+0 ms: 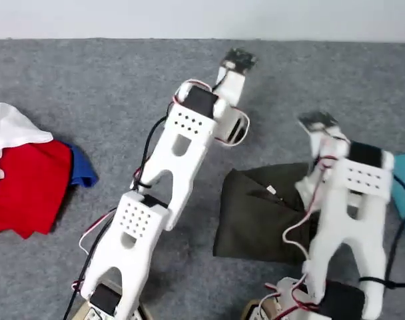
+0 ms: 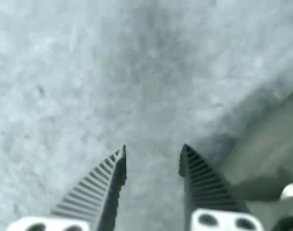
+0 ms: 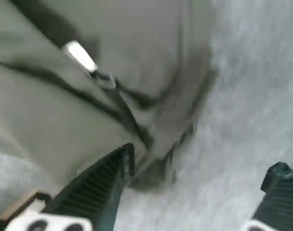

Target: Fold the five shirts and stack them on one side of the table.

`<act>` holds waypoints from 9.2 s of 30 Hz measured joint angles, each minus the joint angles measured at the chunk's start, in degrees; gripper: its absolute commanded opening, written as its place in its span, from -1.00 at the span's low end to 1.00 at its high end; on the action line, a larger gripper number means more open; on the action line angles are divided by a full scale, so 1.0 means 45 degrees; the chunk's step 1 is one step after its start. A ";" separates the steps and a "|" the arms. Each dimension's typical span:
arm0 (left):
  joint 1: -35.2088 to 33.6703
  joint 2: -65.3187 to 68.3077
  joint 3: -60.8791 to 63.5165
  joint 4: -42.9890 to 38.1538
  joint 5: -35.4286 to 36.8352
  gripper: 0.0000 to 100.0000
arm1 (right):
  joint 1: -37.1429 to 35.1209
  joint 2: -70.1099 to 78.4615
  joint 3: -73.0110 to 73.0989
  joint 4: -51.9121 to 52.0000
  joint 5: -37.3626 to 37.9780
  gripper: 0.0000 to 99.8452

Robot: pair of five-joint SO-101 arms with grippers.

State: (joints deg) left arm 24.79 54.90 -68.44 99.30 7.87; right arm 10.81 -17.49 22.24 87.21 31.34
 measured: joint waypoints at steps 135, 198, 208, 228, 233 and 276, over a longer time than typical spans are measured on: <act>-0.0078 -0.4259 1.0862 0.0000 0.0000 -0.79 | -0.2286 -0.0371 0.3009 -0.2442 0.1524 -0.72; -0.0078 -0.4259 1.0862 0.0000 0.0000 -0.78 | -0.2950 -0.0293 0.3614 -0.3810 0.1524 -0.97; -0.0078 -0.4259 1.0862 0.0000 0.0000 -0.78 | -0.2969 -0.0293 0.1250 -0.2422 0.1524 -0.97; -0.0078 -0.4259 1.0862 0.0000 0.0000 -0.78 | -0.1856 0.1133 -0.0059 -0.5490 0.1524 -0.85; -0.0078 -0.4259 1.0862 0.0000 0.0000 -0.78 | -0.1661 0.1348 -0.0059 -0.6037 0.1524 -0.33; -0.0078 -0.4259 1.1643 0.0000 0.0000 -0.78 | 0.0723 0.1426 0.1661 -0.6056 0.0098 -0.79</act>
State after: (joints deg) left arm 24.44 35.74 -16.04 99.30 7.87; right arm 14.07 -11.08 29.71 59.96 31.78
